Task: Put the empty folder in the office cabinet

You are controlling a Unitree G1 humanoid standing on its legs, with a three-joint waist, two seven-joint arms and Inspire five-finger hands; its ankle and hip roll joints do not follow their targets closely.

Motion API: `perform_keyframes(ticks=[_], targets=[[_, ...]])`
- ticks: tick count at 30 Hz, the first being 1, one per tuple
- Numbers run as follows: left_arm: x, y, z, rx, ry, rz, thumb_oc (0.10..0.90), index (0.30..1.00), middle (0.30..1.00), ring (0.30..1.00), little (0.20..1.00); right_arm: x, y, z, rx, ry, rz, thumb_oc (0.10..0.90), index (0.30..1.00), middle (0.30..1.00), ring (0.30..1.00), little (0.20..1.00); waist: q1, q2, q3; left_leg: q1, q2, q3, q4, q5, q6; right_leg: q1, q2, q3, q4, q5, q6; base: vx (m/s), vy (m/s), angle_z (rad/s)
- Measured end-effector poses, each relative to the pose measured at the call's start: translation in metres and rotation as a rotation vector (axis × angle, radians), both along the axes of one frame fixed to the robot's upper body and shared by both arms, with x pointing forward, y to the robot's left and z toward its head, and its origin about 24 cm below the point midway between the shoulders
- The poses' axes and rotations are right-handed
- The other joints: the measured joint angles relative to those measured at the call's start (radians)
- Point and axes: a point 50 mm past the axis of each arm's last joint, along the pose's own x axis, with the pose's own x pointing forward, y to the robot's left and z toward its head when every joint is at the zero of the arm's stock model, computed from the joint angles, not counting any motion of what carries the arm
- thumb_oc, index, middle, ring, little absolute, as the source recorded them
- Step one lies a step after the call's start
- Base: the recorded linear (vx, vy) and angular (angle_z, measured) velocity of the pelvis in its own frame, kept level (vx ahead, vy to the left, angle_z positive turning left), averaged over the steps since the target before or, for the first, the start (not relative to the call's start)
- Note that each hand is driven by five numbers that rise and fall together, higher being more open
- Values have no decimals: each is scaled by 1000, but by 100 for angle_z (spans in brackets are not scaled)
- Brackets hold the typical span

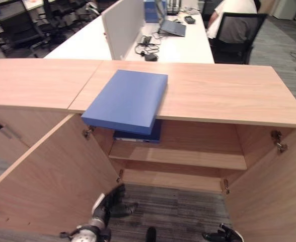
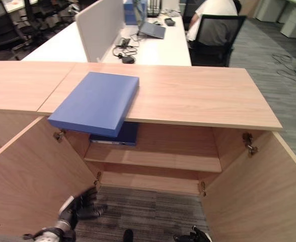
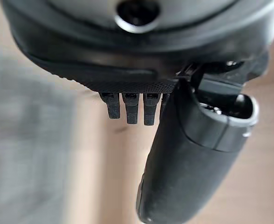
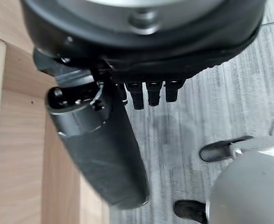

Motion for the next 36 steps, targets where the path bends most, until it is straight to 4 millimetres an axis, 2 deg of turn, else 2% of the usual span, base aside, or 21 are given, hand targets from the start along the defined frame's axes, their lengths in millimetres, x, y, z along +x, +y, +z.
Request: perform_keyframes(ticks=[2,4,7,8,10,12,16,20,26,29,36], targets=[[5,19,20,122,-108,117,800,900,900,900,900,-3,5,-2,27,-1,-35,800,900,900,900,900,1,-1,-6,0,2,-7,3,4,-3,2,5,-9,1,0,-1,21,-27,13],[7,33,31,196,-161,198,800,900,900,900,900,-7,8,-4,34,15,-47,800,900,900,900,900,5,-6,-12,2,2,-13,3,4,-5,9,6,-15,-4,-1,1,28,-34,12],[7,57,70,480,-325,372,800,900,900,900,900,-18,15,-9,46,53,-85,800,900,900,900,900,8,-39,-17,0,0,-28,4,7,-8,16,7,-30,-12,0,0,22,-44,13],[7,59,76,515,-352,401,800,900,900,900,900,-21,15,-9,43,63,-93,800,900,900,900,900,14,-41,-18,0,0,-28,3,6,-8,16,7,-30,-11,-1,1,48,-30,3],[14,62,105,646,-512,521,800,900,900,900,900,-34,12,-11,11,105,-116,800,900,900,900,900,39,-47,-22,0,-4,-31,3,6,-8,17,4,-31,-11,-2,2,20,-24,5],[17,61,121,700,-607,557,800,900,900,900,900,-37,11,-11,-2,107,-119,800,900,900,900,900,44,-47,-23,1,-7,-30,3,8,-10,17,1,-32,-11,-2,2,0,0,0],[25,51,145,838,-735,464,800,900,900,900,900,-36,12,-11,-10,110,-121,800,900,900,900,900,40,-45,-23,3,-8,-28,2,11,-11,15,-1,-31,-9,-5,6,9,-4,0],[37,40,153,962,-770,288,800,900,900,900,900,-37,10,-13,-20,136,-125,800,900,900,900,900,28,-40,-28,4,-9,-27,0,11,-11,15,-2,-28,-10,-5,6,-17,-1,0],[57,13,164,1045,-845,47,800,900,900,900,900,-38,8,-13,-21,148,-122,800,900,900,900,900,17,-26,-35,8,-7,-21,0,13,-11,14,-3,-24,-5,-4,5,5,5,-2],[60,5,166,1061,-882,-14,800,900,900,900,900,-35,7,-12,-27,142,-109,800,900,900,900,900,-5,-18,-40,10,-7,-15,0,14,-12,14,-4,-20,-4,-2,3,-11,16,-6],[65,-9,171,1105,-900,-212,800,900,900,900,900,-35,1,-11,-39,148,-64,800,900,900,900,900,-13,-13,-49,15,-3,2,0,12,-11,17,-5,-2,-6,7,-3,3,3,-7]])
